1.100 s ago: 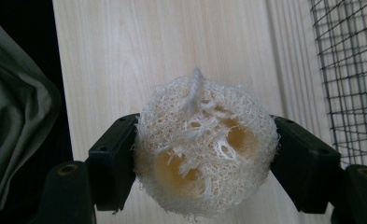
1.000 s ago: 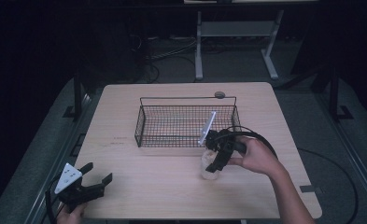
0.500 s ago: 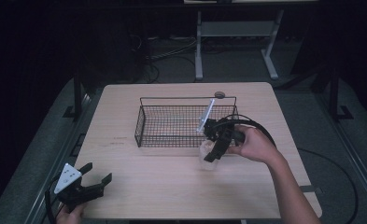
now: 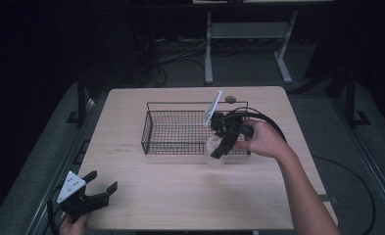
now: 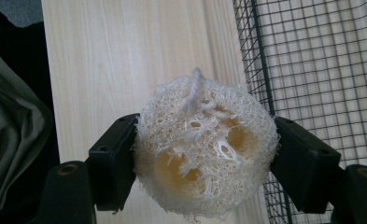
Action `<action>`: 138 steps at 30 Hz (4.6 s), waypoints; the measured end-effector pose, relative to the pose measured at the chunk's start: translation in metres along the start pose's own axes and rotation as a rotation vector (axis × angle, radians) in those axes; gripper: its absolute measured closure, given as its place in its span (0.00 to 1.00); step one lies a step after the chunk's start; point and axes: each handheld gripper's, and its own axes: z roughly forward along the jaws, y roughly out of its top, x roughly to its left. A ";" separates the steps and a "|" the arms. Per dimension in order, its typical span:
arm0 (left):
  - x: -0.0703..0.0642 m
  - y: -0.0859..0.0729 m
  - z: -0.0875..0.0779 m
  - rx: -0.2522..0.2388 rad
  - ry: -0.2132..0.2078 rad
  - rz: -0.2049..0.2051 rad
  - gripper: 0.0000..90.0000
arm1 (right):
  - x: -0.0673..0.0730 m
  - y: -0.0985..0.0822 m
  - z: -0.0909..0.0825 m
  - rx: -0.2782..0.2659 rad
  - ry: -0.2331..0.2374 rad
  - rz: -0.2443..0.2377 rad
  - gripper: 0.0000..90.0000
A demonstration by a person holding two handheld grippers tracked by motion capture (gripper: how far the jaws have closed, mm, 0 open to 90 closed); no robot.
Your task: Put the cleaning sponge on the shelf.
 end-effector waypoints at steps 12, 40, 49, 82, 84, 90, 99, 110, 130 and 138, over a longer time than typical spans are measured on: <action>0.000 0.000 0.002 0.009 -0.005 0.000 0.15 | -0.028 0.012 -0.007 0.016 0.002 0.040 0.31; -0.001 0.001 0.002 0.008 -0.009 0.009 0.15 | -0.085 0.019 -0.007 0.026 -0.025 0.159 0.31; -0.002 0.001 0.002 0.007 -0.010 0.016 0.15 | -0.100 0.016 0.001 0.019 -0.033 0.201 0.31; -0.004 0.000 0.004 0.012 -0.014 0.009 0.15 | -0.114 0.005 0.057 0.081 -0.036 0.250 0.31; -0.004 0.000 0.004 0.011 -0.012 0.011 0.15 | -0.114 0.006 0.060 0.086 -0.031 0.244 0.31; -0.004 0.001 0.005 0.008 -0.018 0.007 0.15 | -0.113 0.009 0.066 0.075 -0.030 0.245 0.31; -0.003 0.002 0.005 0.000 -0.011 0.011 0.15 | -0.113 0.001 0.067 0.068 -0.027 0.264 0.26; -0.002 0.001 0.005 0.007 -0.015 0.009 0.15 | -0.108 0.002 0.059 0.062 -0.045 0.259 0.19; -0.002 0.001 0.005 0.008 -0.018 0.008 0.15 | -0.093 -0.002 0.026 0.008 -0.066 0.251 0.18; -0.002 0.001 0.005 0.004 -0.019 0.009 0.15 | -0.089 -0.004 0.022 0.013 -0.065 0.246 0.18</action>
